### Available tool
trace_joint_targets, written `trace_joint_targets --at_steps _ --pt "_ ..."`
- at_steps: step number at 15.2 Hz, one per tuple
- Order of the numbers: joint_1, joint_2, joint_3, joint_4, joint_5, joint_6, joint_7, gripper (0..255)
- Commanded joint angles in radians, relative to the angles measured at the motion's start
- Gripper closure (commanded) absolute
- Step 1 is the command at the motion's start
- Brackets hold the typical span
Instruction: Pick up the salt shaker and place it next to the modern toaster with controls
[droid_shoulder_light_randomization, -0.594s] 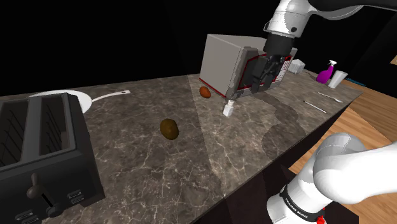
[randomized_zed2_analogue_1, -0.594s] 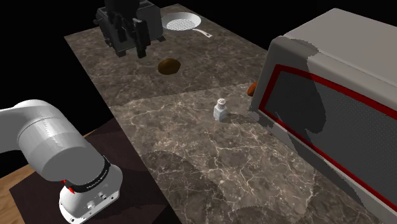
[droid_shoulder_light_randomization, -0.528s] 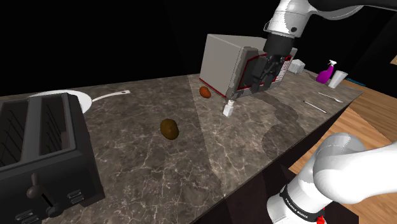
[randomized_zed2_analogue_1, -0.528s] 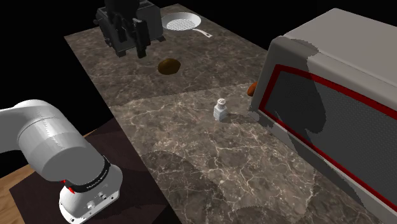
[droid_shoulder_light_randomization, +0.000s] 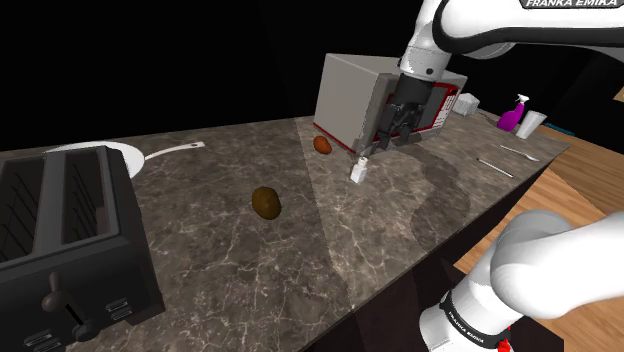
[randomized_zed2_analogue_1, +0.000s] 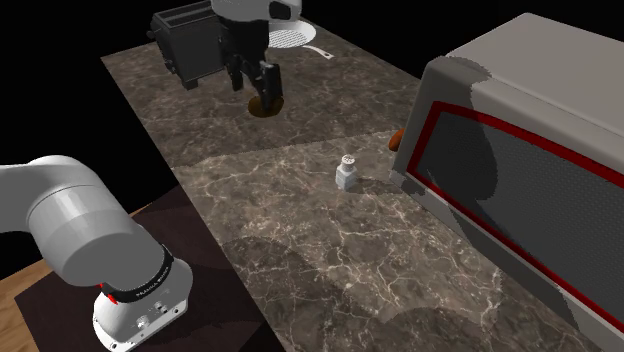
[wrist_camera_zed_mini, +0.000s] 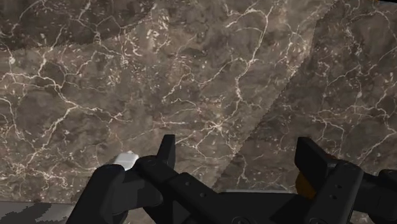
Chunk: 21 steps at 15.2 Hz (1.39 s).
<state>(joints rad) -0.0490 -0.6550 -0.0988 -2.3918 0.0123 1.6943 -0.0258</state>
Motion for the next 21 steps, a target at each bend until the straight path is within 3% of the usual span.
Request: trace_joint_targets --at_steps 1,9,17,21 --pt "-0.011 0.066 -0.023 0.008 -0.017 0.062 -0.022 0" --pt "-0.045 0.306 -0.103 0.058 -0.052 0.264 -0.096 0" --pt "-0.075 0.579 -0.173 0.185 -0.032 0.422 -0.180 0" --pt "-0.078 0.613 -0.177 0.172 -0.023 0.470 -0.189 0"
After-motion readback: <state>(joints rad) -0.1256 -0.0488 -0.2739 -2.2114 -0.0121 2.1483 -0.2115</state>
